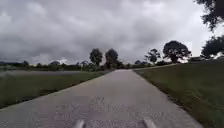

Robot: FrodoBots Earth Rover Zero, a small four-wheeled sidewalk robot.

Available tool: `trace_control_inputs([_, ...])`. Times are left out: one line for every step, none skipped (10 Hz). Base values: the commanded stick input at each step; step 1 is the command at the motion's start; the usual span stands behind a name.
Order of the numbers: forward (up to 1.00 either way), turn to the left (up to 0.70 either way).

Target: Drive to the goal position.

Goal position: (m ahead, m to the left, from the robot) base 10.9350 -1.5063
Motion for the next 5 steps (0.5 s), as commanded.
trace_control_inputs([0.7,0.0])
trace_control_inputs([0.7,0.0])
trace_control_inputs([0.7,0.0])
trace_control_inputs([0.7,0.0])
trace_control_inputs([0.7,0.0])
